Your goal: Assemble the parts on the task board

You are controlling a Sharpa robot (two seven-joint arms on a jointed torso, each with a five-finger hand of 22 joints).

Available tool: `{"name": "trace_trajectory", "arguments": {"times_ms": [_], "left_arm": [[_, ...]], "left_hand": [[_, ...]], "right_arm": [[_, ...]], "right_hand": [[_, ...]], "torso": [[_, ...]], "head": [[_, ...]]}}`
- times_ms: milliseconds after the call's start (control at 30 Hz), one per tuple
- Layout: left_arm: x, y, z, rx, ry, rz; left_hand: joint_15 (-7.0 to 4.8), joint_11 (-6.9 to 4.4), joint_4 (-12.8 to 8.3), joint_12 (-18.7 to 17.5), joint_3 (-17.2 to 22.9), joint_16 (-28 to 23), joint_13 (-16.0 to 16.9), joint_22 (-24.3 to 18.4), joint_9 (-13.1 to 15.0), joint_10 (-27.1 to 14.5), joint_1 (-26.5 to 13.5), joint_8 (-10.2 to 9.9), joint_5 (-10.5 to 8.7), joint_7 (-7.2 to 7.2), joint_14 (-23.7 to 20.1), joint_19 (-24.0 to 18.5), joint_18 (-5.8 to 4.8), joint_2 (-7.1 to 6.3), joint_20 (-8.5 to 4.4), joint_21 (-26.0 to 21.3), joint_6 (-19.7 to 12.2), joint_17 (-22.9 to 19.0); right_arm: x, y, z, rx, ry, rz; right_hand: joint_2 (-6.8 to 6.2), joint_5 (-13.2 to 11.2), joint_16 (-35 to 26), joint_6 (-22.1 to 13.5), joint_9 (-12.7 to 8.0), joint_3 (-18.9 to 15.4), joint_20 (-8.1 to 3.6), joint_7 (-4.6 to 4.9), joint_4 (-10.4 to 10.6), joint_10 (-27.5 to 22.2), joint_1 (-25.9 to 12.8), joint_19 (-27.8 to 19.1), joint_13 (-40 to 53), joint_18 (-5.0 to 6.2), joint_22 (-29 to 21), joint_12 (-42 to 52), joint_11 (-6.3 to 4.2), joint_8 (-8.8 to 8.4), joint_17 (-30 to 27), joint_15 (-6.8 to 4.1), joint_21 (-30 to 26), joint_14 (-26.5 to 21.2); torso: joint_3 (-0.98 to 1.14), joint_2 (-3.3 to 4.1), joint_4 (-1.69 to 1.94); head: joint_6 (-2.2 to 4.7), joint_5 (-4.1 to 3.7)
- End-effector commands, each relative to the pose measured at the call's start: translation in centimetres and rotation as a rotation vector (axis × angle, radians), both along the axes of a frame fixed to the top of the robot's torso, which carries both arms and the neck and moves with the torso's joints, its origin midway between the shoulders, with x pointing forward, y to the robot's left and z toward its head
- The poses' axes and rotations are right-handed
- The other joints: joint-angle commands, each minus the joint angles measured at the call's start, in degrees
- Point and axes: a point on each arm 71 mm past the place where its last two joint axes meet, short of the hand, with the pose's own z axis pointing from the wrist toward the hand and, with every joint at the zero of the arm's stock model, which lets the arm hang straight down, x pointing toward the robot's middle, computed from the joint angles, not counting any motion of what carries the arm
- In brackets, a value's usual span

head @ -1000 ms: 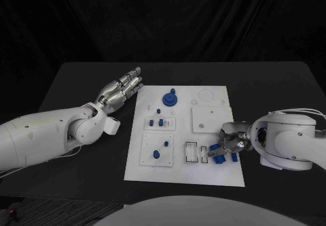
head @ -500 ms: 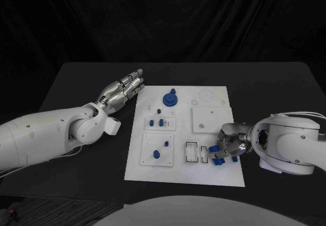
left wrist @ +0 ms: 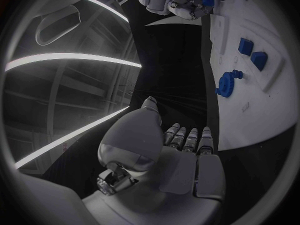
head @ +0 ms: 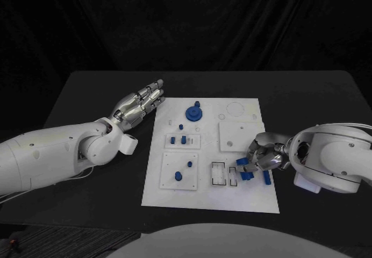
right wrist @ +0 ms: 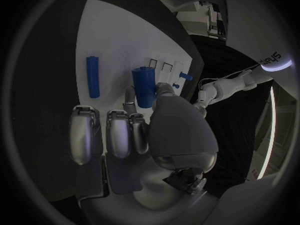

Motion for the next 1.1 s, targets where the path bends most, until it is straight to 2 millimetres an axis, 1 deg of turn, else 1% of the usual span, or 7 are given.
{"name": "trace_trajectory", "arguments": {"times_ms": [33,233,467,567,733,933,1100], "left_arm": [[-0.2,-0.2,0.0,-0.011,-0.001,-0.018],[-0.2,-0.1,0.0,-0.010,0.002,-0.017],[-0.2,-0.2,0.0,-0.008,0.005,-0.020],[-0.2,-0.4,0.0,-0.008,0.006,-0.023],[-0.1,-0.5,-0.1,-0.008,0.009,-0.025],[-0.1,-0.5,-0.1,-0.006,0.012,-0.026],[-0.1,-0.5,-0.1,-0.007,0.013,-0.028]], "left_hand": [[-0.15,0.50,-0.04,0.07,0.28,-0.21,0.07,-0.05,0.07,0.09,0.46,0.15,0.30,0.16,-0.02,-0.06,0.49,-0.01,0.22,-0.19,-0.03,-0.10],[-0.01,0.52,-0.03,0.06,0.28,-0.21,0.07,-0.05,0.05,0.07,0.44,0.13,0.29,0.11,-0.02,-0.06,0.50,0.01,0.35,-0.19,-0.13,-0.10],[0.12,0.57,-0.04,0.08,0.27,-0.21,0.07,-0.05,0.05,0.08,0.44,0.12,0.31,0.02,-0.02,-0.06,0.52,0.03,0.49,-0.19,-0.16,-0.10],[0.12,0.57,-0.04,0.08,0.27,-0.21,0.07,-0.05,0.05,0.08,0.44,0.12,0.31,0.02,-0.02,-0.06,0.52,0.03,0.49,-0.19,-0.16,-0.10],[0.20,0.63,-0.07,0.09,0.28,-0.21,0.07,-0.05,0.04,0.08,0.46,0.10,0.34,-0.09,-0.02,-0.06,0.54,0.02,0.58,-0.19,-0.23,-0.10],[0.23,0.65,-0.09,0.09,0.28,-0.21,0.08,-0.05,0.04,0.08,0.49,0.11,0.36,-0.11,-0.02,-0.06,0.55,0.02,0.62,-0.19,-0.19,-0.10],[0.28,0.64,-0.12,0.08,0.29,-0.21,0.07,-0.05,0.04,0.07,0.52,0.10,0.37,-0.13,-0.02,-0.06,0.55,0.00,0.68,-0.19,-0.22,-0.10]], "right_arm": [[-0.1,0.1,0.0,0.014,0.023,-0.030],[0.0,0.2,0.3,0.053,0.003,-0.065],[-0.3,0.7,-0.1,0.138,0.099,-0.136],[-0.2,1.2,-0.2,0.157,0.117,-0.148],[-0.1,1.8,-0.3,0.175,0.145,-0.161],[0.1,2.2,-0.7,0.191,0.185,-0.178],[0.1,2.4,-1.0,0.189,0.204,-0.184]], "right_hand": [[-0.36,1.56,-0.21,-0.07,0.42,19.05,0.08,-0.11,-12.56,5.98,-0.12,2.84,15.07,-0.51,12.79,0.14,0.31,0.32,3.28,-0.09,-0.25,3.89],[-0.46,1.82,-0.01,0.11,0.61,19.60,0.07,-0.23,-12.84,5.98,-0.14,3.03,15.07,-0.61,12.94,0.14,0.24,0.68,3.70,-0.13,0.19,3.97],[-0.51,1.44,0.04,0.08,0.70,19.94,0.06,-0.20,-12.63,5.98,-0.91,3.15,15.07,-0.68,13.03,0.14,0.24,0.89,3.76,-0.13,0.48,4.00],[-0.49,1.39,-0.06,0.07,0.71,19.99,0.06,-0.20,-12.61,5.98,-0.96,3.14,15.07,-0.67,13.02,0.14,0.25,0.90,3.51,-0.13,0.46,3.96],[-0.42,1.05,-0.15,-0.11,0.71,20.25,0.09,-0.10,-12.24,5.98,-1.86,3.09,15.07,-0.65,12.98,0.14,0.32,0.97,3.30,-0.08,0.35,3.92],[-0.40,-0.44,-0.21,-0.31,0.66,20.58,0.14,-0.05,-12.05,5.98,-2.75,3.00,15.07,-0.61,12.92,0.14,0.37,1.07,3.13,-0.02,0.18,3.88],[-0.37,-3.07,-0.48,-1.07,0.37,20.83,0.26,0.24,-11.87,5.98,-3.85,2.73,15.07,-0.48,12.74,0.14,0.59,0.86,2.53,0.14,-0.38,3.75]], "torso": [[0.10,0.11,0.05],[0.05,0.00,0.04],[0.02,-0.03,-0.11],[0.01,-0.05,-0.01],[0.04,-0.03,0.07],[0.01,-0.03,0.02],[0.05,0.00,0.04]], "head": [[-0.01,0.31],[-0.01,0.33],[-0.01,0.10],[-0.01,-0.21],[-0.01,-0.10],[-0.01,0.08],[-0.01,0.23]]}}
